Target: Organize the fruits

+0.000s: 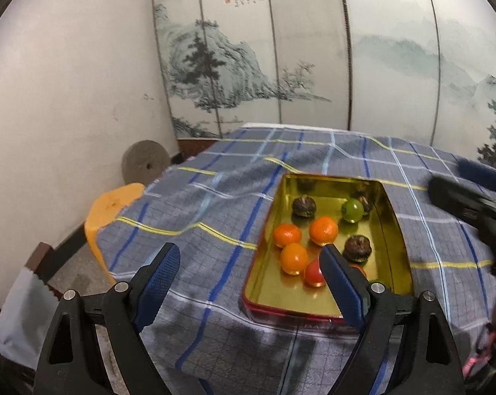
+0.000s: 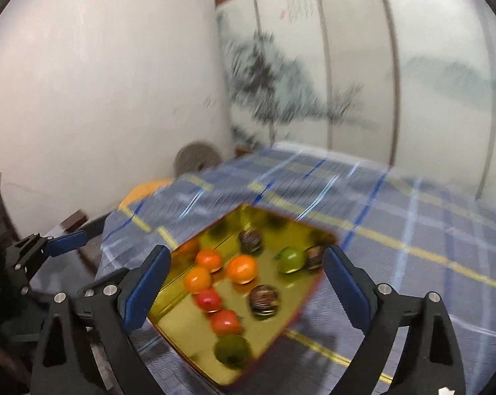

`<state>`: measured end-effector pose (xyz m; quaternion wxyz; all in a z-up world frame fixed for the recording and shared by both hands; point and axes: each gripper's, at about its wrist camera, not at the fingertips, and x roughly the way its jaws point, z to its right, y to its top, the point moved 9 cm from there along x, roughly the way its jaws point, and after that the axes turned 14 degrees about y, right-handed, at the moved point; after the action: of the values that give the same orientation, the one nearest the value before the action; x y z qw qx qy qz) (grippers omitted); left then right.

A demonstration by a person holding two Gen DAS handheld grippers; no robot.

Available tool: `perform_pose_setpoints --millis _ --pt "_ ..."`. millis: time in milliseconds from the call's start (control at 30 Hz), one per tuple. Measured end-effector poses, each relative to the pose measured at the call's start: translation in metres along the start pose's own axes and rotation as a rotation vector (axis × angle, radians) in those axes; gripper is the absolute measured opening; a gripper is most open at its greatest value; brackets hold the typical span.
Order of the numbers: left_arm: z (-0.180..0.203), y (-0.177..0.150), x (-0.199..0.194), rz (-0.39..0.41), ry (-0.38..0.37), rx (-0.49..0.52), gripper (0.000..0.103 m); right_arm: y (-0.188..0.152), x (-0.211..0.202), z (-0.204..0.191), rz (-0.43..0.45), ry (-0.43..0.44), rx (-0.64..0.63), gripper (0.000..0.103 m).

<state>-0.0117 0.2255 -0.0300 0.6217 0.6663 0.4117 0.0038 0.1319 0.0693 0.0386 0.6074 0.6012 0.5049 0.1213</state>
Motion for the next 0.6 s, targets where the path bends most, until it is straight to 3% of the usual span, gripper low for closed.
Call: perform_pose_setpoints --millis 67,233,600 --pt "-0.003 0.006 -0.006 0.002 0.004 -0.021 0.091 0.004 -0.022 0.0 0.043 -0.049 -0.027 0.101" --pt "-0.01 0.023 -0.024 0.026 -0.019 -0.067 0.103 0.004 -0.062 -0.004 0.1 -0.103 -0.065 0.103" --pt "-0.023 0.056 -0.083 0.17 -0.081 -0.112 0.103 -0.004 -0.09 -0.014 0.115 -0.108 -0.08 0.103"
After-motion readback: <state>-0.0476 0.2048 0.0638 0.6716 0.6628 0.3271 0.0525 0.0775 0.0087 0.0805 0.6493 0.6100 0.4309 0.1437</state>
